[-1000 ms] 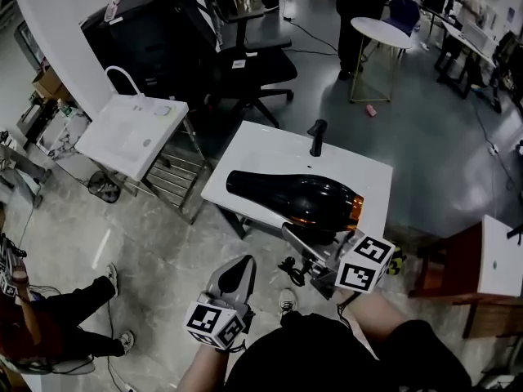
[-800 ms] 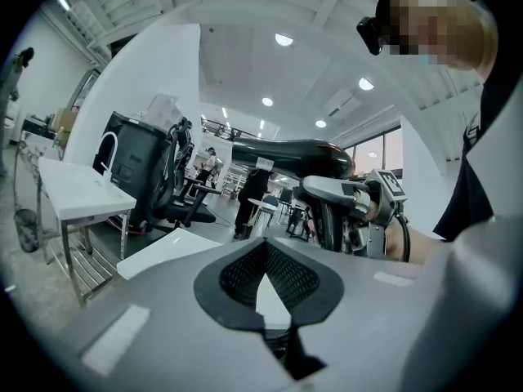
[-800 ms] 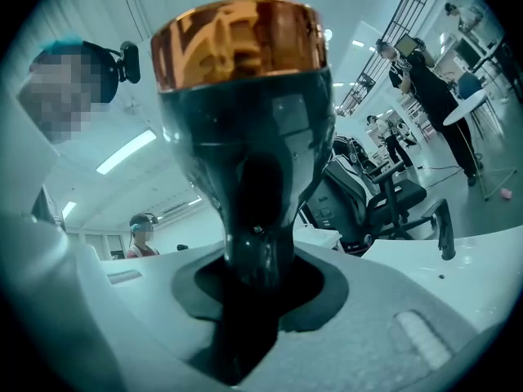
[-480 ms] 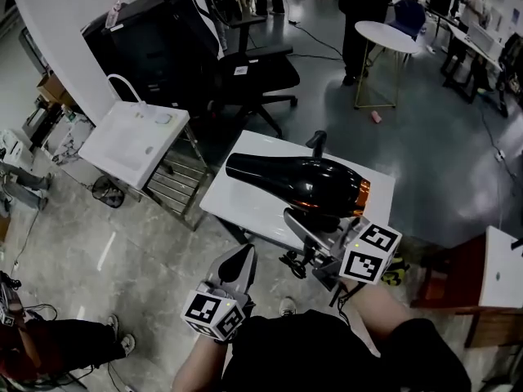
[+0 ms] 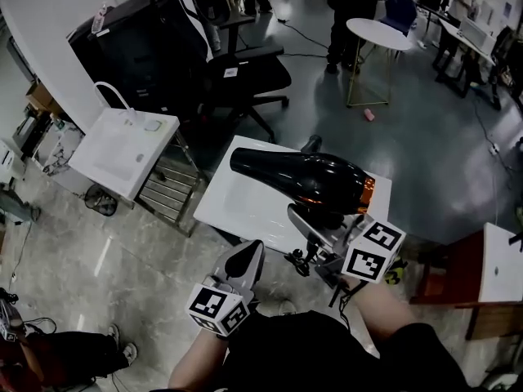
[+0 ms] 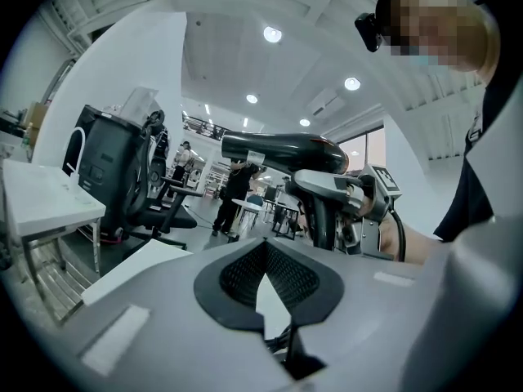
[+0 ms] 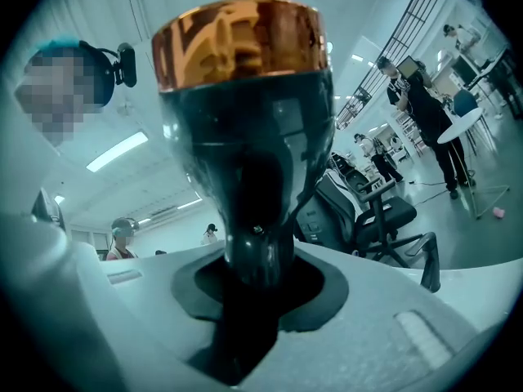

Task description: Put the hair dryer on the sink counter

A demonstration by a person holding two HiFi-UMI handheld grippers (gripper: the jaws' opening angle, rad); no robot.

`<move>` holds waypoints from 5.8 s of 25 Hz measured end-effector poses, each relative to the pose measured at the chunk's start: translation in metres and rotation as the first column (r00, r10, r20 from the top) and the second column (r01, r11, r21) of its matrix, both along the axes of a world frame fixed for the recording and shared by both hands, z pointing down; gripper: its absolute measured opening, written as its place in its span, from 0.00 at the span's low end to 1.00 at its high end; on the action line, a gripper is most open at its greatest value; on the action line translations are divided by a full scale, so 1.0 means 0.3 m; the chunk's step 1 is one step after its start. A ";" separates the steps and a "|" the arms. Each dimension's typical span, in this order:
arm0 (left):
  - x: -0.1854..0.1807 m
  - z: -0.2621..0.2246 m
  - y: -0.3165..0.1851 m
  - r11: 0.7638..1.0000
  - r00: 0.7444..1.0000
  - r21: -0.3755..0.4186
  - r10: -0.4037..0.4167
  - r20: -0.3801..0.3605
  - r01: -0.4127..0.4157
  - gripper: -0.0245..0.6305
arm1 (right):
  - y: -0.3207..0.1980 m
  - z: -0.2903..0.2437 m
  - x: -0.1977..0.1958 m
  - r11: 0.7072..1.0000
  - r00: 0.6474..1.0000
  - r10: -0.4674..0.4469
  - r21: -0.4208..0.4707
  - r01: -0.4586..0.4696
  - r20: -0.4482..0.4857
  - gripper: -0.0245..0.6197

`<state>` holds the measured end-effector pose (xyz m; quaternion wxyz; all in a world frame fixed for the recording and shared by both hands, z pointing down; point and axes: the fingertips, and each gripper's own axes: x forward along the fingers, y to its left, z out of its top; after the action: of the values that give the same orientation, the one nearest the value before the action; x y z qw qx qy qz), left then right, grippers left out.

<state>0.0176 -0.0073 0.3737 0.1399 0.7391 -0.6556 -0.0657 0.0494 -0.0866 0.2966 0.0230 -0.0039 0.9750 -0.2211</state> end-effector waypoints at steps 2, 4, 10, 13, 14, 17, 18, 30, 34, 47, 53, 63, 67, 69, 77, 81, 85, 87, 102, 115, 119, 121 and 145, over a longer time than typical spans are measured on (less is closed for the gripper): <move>-0.018 0.007 -0.030 1.000 1.000 -0.002 0.028 0.006 -0.028 0.04 | -0.023 0.010 -0.018 1.000 1.000 0.020 0.001 -0.020 0.003 0.21; -0.035 0.015 -0.058 0.998 0.998 -0.004 0.058 0.012 -0.058 0.04 | -0.041 0.023 -0.035 0.999 0.999 0.040 0.004 -0.040 0.006 0.21; -0.110 0.031 -0.130 0.986 0.985 -0.008 0.167 0.037 -0.167 0.04 | -0.089 0.055 -0.101 0.994 0.994 0.103 0.022 -0.104 0.033 0.21; -0.218 0.022 -0.179 0.977 0.976 -0.013 0.214 0.028 -0.214 0.04 | -0.138 0.056 -0.205 0.990 0.990 0.142 0.020 -0.142 0.028 0.21; -0.257 0.021 -0.194 0.974 0.974 -0.016 0.227 0.021 -0.227 0.04 | -0.155 0.057 -0.247 0.988 0.988 0.152 0.020 -0.153 0.022 0.21; -0.354 0.030 -0.226 0.965 0.965 -0.027 0.261 0.010 -0.261 0.04 | -0.192 0.073 -0.351 0.984 0.984 0.177 0.012 -0.177 0.012 0.21; -0.381 0.034 -0.237 0.962 0.963 -0.030 0.270 0.006 -0.270 0.04 | -0.203 0.081 -0.379 0.983 0.983 0.185 0.010 -0.185 0.009 0.21; -0.603 0.092 -0.334 0.919 0.920 -0.043 0.392 -0.027 -0.393 0.04 | -0.319 0.205 -0.621 0.964 0.964 0.264 -0.006 -0.264 -0.022 0.21; -0.655 0.109 -0.369 0.900 0.900 -0.041 0.433 -0.037 -0.435 0.04 | -0.349 0.248 -0.674 0.957 0.957 0.290 -0.005 -0.290 -0.031 0.21; -0.761 0.207 -0.465 0.864 0.865 -0.057 0.496 -0.075 -0.500 0.04 | -0.439 0.444 -0.789 0.945 0.943 0.308 -0.074 -0.318 -0.126 0.21; -0.769 0.258 -0.509 0.857 0.859 -0.068 0.504 -0.094 -0.510 0.04 | -0.491 0.532 -0.804 0.938 0.944 0.298 -0.139 -0.317 -0.141 0.21; -0.738 0.330 -0.539 0.840 0.844 -0.094 0.525 -0.111 -0.534 0.04 | -0.556 0.713 -0.824 0.915 0.946 0.264 -0.261 -0.308 -0.190 0.21; -0.729 0.353 -0.536 0.837 0.843 -0.112 0.523 -0.130 -0.536 0.04 | -0.577 0.800 -0.832 0.900 0.941 0.250 -0.305 -0.312 -0.227 0.21; -0.723 0.362 -0.539 0.837 0.844 -0.119 0.519 -0.139 -0.534 0.04 | -0.586 0.835 -0.833 0.892 0.941 0.241 -0.327 -0.312 -0.240 0.21; -0.710 0.418 -0.538 0.834 0.841 -0.125 0.516 -0.163 -0.537 0.04 | -0.613 0.960 -0.843 0.844 0.944 0.201 -0.443 -0.303 -0.263 0.21; -0.705 0.435 -0.539 0.836 0.843 -0.133 0.509 -0.173 -0.532 0.04 | -0.623 1.009 -0.841 0.826 0.943 0.190 -0.474 -0.304 -0.273 0.21; -0.711 0.458 -0.537 0.838 0.847 -0.146 0.499 -0.180 -0.525 0.04 | -0.629 1.048 -0.851 0.815 0.946 0.166 -0.502 -0.291 -0.279 0.21; -0.712 0.468 -0.535 0.841 0.850 -0.151 0.493 -0.184 -0.520 0.04 | -0.635 1.067 -0.853 0.809 0.947 0.154 -0.515 -0.284 -0.281 0.21; -0.715 0.524 -0.510 0.840 0.856 -0.186 0.471 -0.214 -0.509 0.04 | -0.690 1.140 -0.855 0.755 0.944 0.139 -0.584 -0.297 -0.300 0.21; -0.706 0.544 -0.503 0.831 0.849 -0.197 0.476 -0.232 -0.520 0.04 | -0.716 1.250 -0.831 0.738 0.879 0.094 -0.559 -0.377 -0.468 0.20; -0.702 0.551 -0.499 0.831 0.848 -0.199 0.473 -0.239 -0.520 0.04 | -0.712 1.254 -0.836 0.729 0.875 0.078 -0.571 -0.377 -0.478 0.21; -0.697 0.552 -0.497 0.829 0.846 -0.199 0.476 -0.241 -0.523 0.04 | -0.706 1.259 -0.835 0.717 0.864 0.060 -0.581 -0.386 -0.500 0.22; -0.677 0.544 -0.458 0.821 0.831 -0.190 0.483 -0.275 -0.539 0.04 | -0.701 1.344 -0.773 0.613 0.577 0.043 -0.434 -0.660 -0.816 0.44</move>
<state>-0.1856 -0.1447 0.5367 0.3176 0.8520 -0.4157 -0.0187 -0.1826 -0.2968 0.6998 -0.3288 -0.3149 0.7060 -0.5425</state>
